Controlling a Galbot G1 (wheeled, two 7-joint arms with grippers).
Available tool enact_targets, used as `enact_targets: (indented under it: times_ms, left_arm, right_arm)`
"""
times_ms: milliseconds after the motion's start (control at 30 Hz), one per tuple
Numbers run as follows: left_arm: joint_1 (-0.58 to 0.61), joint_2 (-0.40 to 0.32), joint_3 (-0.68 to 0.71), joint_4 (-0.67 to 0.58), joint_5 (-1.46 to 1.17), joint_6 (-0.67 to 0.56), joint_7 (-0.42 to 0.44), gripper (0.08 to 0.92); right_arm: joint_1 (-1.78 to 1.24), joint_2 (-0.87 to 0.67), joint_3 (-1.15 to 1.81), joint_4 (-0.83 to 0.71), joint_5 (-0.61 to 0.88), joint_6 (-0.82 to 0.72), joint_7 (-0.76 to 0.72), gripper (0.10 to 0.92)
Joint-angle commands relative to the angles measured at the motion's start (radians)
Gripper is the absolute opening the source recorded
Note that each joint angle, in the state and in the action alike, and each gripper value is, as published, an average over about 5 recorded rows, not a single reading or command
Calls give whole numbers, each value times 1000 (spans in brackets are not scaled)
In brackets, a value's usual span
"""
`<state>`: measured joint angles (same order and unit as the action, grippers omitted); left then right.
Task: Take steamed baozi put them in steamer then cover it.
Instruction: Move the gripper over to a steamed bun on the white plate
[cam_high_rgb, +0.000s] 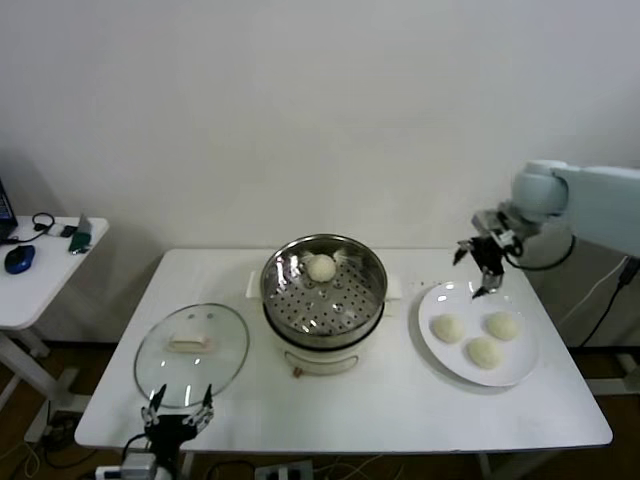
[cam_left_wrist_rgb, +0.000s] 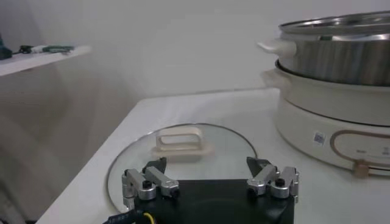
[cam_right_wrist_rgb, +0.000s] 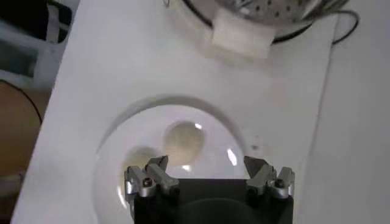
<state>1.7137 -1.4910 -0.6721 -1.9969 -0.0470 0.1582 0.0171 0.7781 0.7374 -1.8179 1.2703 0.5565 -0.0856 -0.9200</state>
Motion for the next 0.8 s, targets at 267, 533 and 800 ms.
enact_targets:
  times_ms: [267, 533, 800]
  left_arm:
    - [18, -11, 1, -9, 10, -6, -2, 823]
    - [33, -14, -4, -11, 13, -10, -5, 823]
    - [36, -15, -11, -9, 10, -11, -8, 823]
  right_arm:
    - [-399, 39, 303, -197, -119, -95, 58, 823]
    - [-478, 113, 354, -302, -183, -77, 57, 823]
    - [-521, 143, 392, -343, -189, -75, 62, 823]
